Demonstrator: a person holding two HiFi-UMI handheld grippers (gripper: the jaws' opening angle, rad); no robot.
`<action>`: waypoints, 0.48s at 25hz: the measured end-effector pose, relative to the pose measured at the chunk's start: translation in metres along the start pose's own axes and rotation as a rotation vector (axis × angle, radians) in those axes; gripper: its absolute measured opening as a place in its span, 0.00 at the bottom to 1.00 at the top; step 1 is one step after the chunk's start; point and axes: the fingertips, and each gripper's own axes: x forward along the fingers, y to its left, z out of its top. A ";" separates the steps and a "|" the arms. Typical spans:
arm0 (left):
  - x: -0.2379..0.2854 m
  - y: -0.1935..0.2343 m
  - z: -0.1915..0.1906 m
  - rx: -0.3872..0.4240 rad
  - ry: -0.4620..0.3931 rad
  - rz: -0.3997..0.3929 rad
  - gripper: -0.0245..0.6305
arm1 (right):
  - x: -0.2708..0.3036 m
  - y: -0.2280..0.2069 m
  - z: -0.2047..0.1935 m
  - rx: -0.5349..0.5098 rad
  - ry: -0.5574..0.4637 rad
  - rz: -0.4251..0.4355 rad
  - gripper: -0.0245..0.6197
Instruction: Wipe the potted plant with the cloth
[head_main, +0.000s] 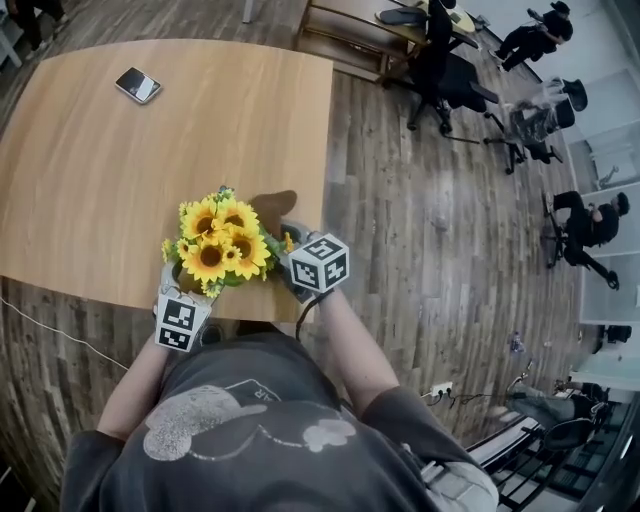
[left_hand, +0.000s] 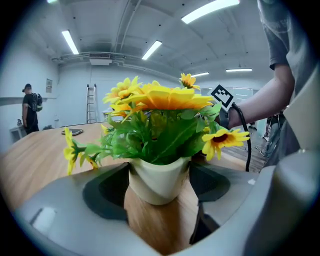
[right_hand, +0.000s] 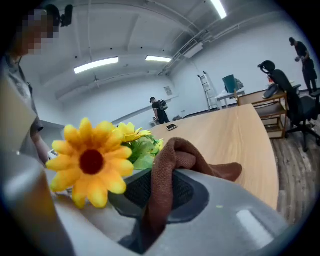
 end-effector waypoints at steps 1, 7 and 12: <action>0.000 0.000 0.000 0.003 0.002 -0.006 0.66 | 0.002 0.003 -0.001 -0.004 0.012 0.022 0.11; -0.001 0.003 0.000 0.015 0.000 -0.030 0.66 | 0.008 0.017 -0.013 0.029 0.036 0.075 0.11; 0.001 0.004 0.000 0.020 -0.004 -0.047 0.66 | 0.001 0.022 -0.025 0.027 0.056 0.067 0.11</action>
